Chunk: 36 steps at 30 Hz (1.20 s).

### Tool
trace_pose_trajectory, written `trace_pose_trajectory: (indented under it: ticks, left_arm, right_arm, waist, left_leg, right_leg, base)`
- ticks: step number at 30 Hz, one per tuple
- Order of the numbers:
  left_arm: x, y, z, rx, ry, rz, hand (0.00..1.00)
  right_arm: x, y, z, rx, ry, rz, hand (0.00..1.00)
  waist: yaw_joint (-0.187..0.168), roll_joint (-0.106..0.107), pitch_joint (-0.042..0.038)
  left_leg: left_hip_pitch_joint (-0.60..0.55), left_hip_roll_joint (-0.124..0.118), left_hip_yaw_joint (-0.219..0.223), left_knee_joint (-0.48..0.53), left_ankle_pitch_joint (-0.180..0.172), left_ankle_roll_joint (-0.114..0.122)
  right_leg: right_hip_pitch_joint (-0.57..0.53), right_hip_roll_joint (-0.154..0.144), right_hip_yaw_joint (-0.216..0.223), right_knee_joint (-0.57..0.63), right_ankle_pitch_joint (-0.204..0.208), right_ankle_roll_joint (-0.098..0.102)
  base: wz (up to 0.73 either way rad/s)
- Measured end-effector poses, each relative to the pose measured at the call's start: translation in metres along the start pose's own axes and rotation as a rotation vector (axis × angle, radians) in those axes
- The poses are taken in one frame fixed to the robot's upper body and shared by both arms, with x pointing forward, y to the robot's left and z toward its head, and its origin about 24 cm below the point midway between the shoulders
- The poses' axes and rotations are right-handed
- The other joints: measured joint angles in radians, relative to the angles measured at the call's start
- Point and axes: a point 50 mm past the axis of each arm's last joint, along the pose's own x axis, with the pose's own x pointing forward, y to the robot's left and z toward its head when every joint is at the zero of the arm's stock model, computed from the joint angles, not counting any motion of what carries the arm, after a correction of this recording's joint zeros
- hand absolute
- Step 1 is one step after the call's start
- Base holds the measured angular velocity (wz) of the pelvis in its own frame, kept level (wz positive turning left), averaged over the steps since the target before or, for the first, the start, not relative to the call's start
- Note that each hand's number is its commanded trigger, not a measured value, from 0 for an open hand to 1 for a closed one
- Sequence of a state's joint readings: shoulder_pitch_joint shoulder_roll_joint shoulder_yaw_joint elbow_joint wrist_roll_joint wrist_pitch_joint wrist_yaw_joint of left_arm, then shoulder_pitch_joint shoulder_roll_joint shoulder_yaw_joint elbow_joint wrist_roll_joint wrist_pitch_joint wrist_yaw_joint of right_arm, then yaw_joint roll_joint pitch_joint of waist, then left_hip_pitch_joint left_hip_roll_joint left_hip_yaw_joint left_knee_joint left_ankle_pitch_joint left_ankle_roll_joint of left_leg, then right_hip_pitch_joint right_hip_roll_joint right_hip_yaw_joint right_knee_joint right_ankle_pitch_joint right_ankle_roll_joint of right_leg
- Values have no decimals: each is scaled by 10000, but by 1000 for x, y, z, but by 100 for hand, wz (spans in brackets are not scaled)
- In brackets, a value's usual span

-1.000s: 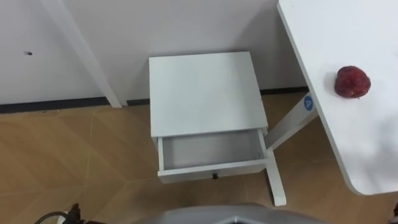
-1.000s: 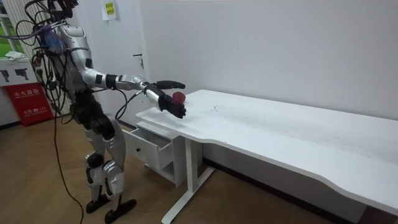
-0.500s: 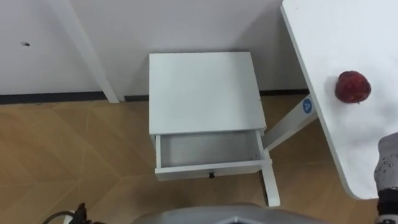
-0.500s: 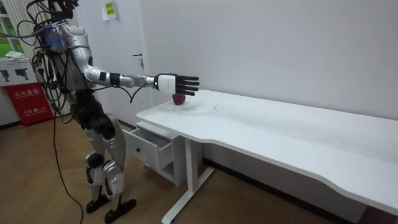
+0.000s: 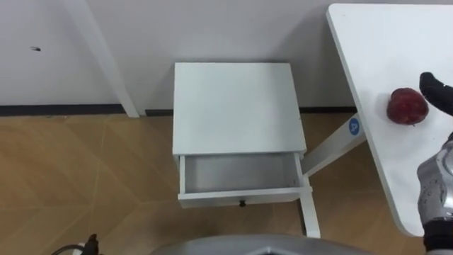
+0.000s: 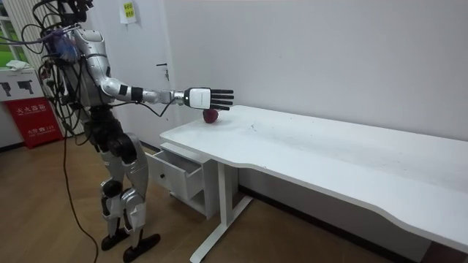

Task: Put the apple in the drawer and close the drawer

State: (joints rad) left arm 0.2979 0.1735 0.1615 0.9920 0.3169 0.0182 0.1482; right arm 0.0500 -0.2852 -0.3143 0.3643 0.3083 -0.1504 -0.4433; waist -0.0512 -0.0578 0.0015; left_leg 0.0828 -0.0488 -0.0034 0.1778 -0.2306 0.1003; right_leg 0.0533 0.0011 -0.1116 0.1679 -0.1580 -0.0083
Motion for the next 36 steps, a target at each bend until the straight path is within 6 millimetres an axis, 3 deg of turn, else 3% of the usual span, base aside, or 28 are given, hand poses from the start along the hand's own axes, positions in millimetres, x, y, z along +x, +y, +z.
trace_pose_trajectory:
  ticks: [13,24,36]
  left_arm:
    - [-1,1,-4,166,53,-12,0]
    - [-2,0,-9,198,197,-53,0]
    - [-3,-6,-8,497,124,-473,0]
  right_arm:
    - [-3,8,-1,-1909,-685,734,0]
    - [-6,19,-2,-2448,-803,1855,0]
    - [-13,26,-17,-3219,-408,2921,0]
  waist:
    - [64,23,-37]
    - [73,50,-29]
    - [63,-37,18]
  left_leg:
    - [-1,0,17,35,2,-3]
    - [2,1,16,42,5,-8]
    - [-2,0,-3,48,4,-8]
  right_leg:
    - [9,-9,-25,10,7,-7]
    - [17,-8,-18,19,11,-13]
    - [26,3,-17,12,13,-14]
  base:
    - [0]
    - [0]
    - [0]
